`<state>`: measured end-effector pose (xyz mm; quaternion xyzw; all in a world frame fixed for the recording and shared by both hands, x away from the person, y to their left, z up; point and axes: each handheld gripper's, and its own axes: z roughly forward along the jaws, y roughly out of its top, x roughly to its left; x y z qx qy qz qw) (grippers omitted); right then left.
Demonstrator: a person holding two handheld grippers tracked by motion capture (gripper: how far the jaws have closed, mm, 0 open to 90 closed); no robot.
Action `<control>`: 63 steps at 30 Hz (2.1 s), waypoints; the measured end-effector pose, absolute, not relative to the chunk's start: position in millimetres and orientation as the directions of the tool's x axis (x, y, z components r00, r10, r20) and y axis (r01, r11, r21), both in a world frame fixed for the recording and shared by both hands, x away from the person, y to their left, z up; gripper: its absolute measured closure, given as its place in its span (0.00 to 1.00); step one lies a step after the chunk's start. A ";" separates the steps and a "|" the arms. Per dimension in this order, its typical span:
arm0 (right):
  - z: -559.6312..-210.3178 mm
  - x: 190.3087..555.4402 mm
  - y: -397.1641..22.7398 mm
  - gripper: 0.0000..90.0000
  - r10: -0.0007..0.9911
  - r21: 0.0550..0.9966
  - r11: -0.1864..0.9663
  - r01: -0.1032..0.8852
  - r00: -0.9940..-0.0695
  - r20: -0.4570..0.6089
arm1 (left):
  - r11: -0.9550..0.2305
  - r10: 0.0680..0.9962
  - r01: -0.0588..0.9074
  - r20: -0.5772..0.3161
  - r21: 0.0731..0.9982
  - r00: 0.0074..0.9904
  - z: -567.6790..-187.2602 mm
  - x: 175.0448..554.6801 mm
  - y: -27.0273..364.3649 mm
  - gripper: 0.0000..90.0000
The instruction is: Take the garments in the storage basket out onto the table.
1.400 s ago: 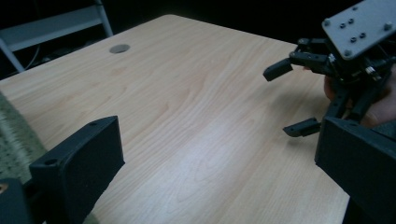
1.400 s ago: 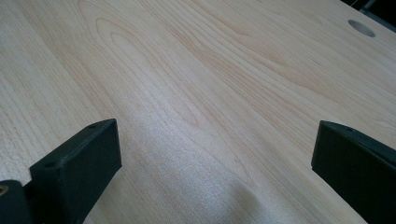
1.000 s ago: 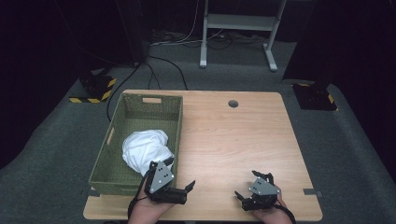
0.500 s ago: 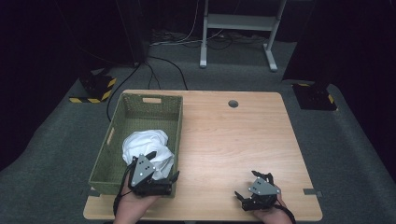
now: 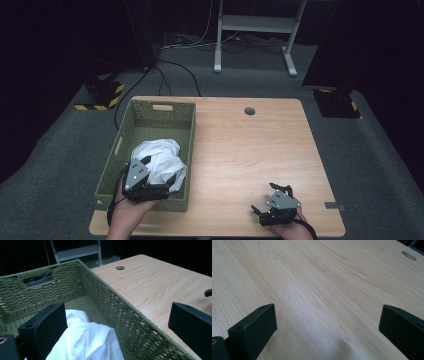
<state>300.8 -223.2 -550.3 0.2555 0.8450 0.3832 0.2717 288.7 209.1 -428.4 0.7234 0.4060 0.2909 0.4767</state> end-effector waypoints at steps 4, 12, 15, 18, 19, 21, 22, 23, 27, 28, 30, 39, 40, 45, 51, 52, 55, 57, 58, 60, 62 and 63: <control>-550.3 300.6 -223.3 0.01 0.640 0.788 0.574 0.222 -0.722 -0.263 | -0.214 0.868 0.312 0.034 0.926 0.495 -429.1 294.5 212.4 0.02; -550.3 300.4 -223.4 0.01 0.638 0.788 0.574 0.221 -0.724 -0.261 | -0.215 0.880 0.354 0.024 0.910 0.473 -429.0 308.3 220.8 0.01; -550.3 300.2 -223.4 0.01 0.637 0.789 0.574 0.220 -0.725 -0.262 | -0.201 0.886 0.369 0.008 0.907 0.463 -428.3 313.1 224.4 0.01; -550.4 300.1 -223.1 0.01 0.635 0.787 0.577 0.218 -0.725 -0.265 | -0.183 0.894 0.387 -0.010 0.904 0.447 -428.2 319.8 230.3 0.01; -550.4 300.1 -223.1 0.01 0.634 0.787 0.578 0.217 -0.726 -0.266 | -0.173 0.898 0.392 -0.019 0.903 0.440 -428.1 321.9 232.5 0.01; -550.4 299.9 -223.2 0.01 0.636 0.788 0.575 0.219 -0.726 -0.262 | -0.162 0.900 0.399 -0.030 0.902 0.434 -427.9 324.5 235.1 0.01; -550.3 299.9 -223.4 0.01 0.636 0.789 0.574 0.219 -0.726 -0.261 | -0.158 0.901 0.407 -0.037 0.900 0.432 -427.5 328.4 237.8 0.01; -550.3 299.9 -223.4 0.01 0.636 0.789 0.574 0.219 -0.726 -0.261 | -0.159 0.903 0.411 -0.036 0.898 0.428 -427.4 330.0 238.4 0.01; -550.3 299.9 -223.4 0.01 0.636 0.789 0.574 0.219 -0.727 -0.261 | -0.167 0.907 0.425 -0.031 0.890 0.421 -427.2 337.9 241.7 0.01; -550.3 299.9 -223.4 0.01 0.636 0.789 0.574 0.219 -0.726 -0.261 | -0.172 0.907 0.427 -0.027 0.888 0.421 -427.5 340.5 242.3 0.01; -550.3 299.9 -223.5 0.01 0.636 0.790 0.573 0.219 -0.726 -0.261 | -0.173 0.908 0.434 -0.028 0.884 0.418 -428.0 343.4 242.6 0.01; -550.3 299.8 -223.5 0.01 0.636 0.790 0.574 0.218 -0.726 -0.261 | -0.184 0.912 0.456 -0.022 0.871 0.410 -429.7 357.7 243.8 0.01; -550.2 300.0 -223.6 0.01 0.635 0.789 0.575 0.216 -0.727 -0.263 | -0.187 0.912 0.458 -0.020 0.869 0.409 -430.2 359.6 243.8 0.01; -550.2 299.9 -223.8 0.01 0.636 0.791 0.572 0.217 -0.726 -0.261 | -0.192 0.914 0.471 -0.017 0.861 0.405 -434.7 367.5 243.1 0.01; -550.1 299.9 -224.0 0.01 0.636 0.792 0.570 0.216 -0.727 -0.259 | -0.196 0.916 0.495 -0.023 0.847 0.401 -439.6 377.8 243.4 0.01; -550.1 300.0 -224.0 0.01 0.636 0.792 0.570 0.217 -0.727 -0.259 | -0.194 0.917 0.502 -0.026 0.843 0.398 -440.9 379.7 244.0 0.01; -550.1 300.0 -224.1 0.01 0.636 0.793 0.570 0.215 -0.727 -0.259 | -0.198 0.919 0.520 -0.027 0.831 0.394 -444.2 384.5 245.3 0.01; -550.0 300.1 -224.3 0.01 0.636 0.794 0.568 0.216 -0.727 -0.258 | -0.196 0.922 0.533 -0.029 0.823 0.385 -446.9 388.2 246.9 0.01; -550.0 300.1 -224.3 0.01 0.636 0.794 0.568 0.216 -0.727 -0.258 | -0.189 0.924 0.538 -0.037 0.821 0.381 -448.2 389.8 248.0 0.01; -550.0 300.0 -224.2 0.01 0.636 0.794 0.568 0.216 -0.727 -0.258 | -0.186 0.927 0.552 -0.041 0.813 0.373 -451.0 392.8 250.5 0.01; -550.0 300.0 -224.1 0.01 0.634 0.793 0.570 0.214 -0.728 -0.259 | -0.186 0.930 0.564 -0.041 0.804 0.364 -454.1 395.9 252.3 0.01; -550.0 299.9 -224.1 0.01 0.634 0.793 0.570 0.215 -0.729 -0.259 | -0.181 0.933 0.570 -0.044 0.802 0.358 -455.6 397.3 253.4 0.01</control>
